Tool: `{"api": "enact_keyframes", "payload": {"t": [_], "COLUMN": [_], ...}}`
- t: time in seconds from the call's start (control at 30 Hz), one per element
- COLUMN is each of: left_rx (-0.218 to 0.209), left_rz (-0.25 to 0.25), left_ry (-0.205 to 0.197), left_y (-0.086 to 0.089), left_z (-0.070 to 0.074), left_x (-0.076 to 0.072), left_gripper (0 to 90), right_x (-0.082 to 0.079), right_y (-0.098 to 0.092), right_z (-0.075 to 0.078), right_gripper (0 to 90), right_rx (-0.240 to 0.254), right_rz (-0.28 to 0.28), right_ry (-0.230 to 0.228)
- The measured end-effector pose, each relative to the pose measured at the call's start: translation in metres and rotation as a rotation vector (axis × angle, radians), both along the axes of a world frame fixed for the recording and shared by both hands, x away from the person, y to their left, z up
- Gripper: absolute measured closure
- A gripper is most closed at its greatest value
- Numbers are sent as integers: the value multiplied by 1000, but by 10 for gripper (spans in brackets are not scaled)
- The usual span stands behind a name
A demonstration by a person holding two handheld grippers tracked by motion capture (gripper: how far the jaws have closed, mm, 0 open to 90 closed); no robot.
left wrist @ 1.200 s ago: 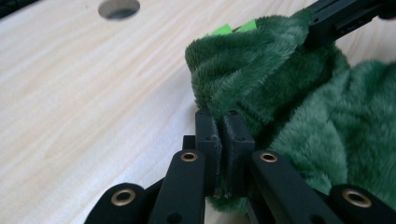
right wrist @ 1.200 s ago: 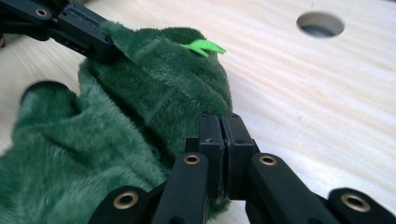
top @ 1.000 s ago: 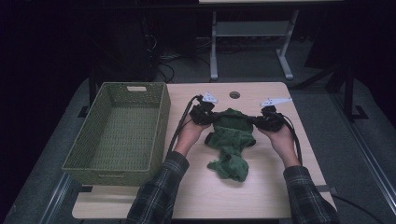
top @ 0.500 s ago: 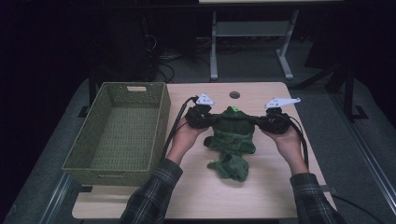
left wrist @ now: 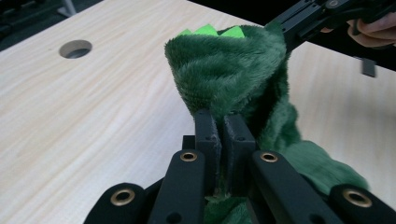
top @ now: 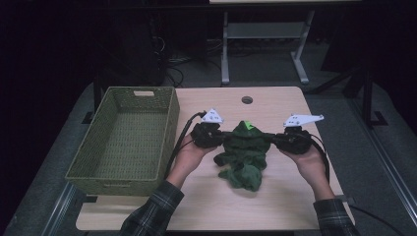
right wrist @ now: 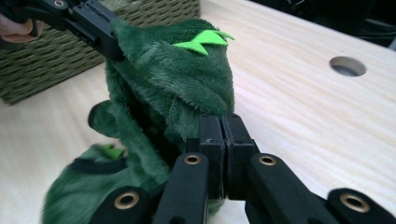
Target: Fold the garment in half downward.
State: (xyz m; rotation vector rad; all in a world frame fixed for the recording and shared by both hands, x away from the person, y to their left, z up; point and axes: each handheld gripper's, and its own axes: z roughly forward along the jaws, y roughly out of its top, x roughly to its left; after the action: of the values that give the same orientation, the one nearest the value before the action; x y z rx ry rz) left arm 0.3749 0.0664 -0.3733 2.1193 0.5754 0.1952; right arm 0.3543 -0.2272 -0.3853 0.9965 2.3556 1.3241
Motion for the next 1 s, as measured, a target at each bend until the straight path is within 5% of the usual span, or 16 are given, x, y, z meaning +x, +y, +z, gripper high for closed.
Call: {"api": "enact_keyframes", "payload": {"t": [0.37, 1.0], "left_rx": [-14, 68], "left_rz": [-73, -187], "left_ry": [26, 71], "left_y": [9, 9], "left_z": [-5, -41], "left_x": [-27, -67], "left_gripper": [859, 858], "right_x": [-35, -81], "right_y": [0, 10], "right_z": [-9, -39], "right_gripper": [882, 879], "right_rx": [6, -28], "right_rz": [40, 130], "right_ry": [0, 79]}}
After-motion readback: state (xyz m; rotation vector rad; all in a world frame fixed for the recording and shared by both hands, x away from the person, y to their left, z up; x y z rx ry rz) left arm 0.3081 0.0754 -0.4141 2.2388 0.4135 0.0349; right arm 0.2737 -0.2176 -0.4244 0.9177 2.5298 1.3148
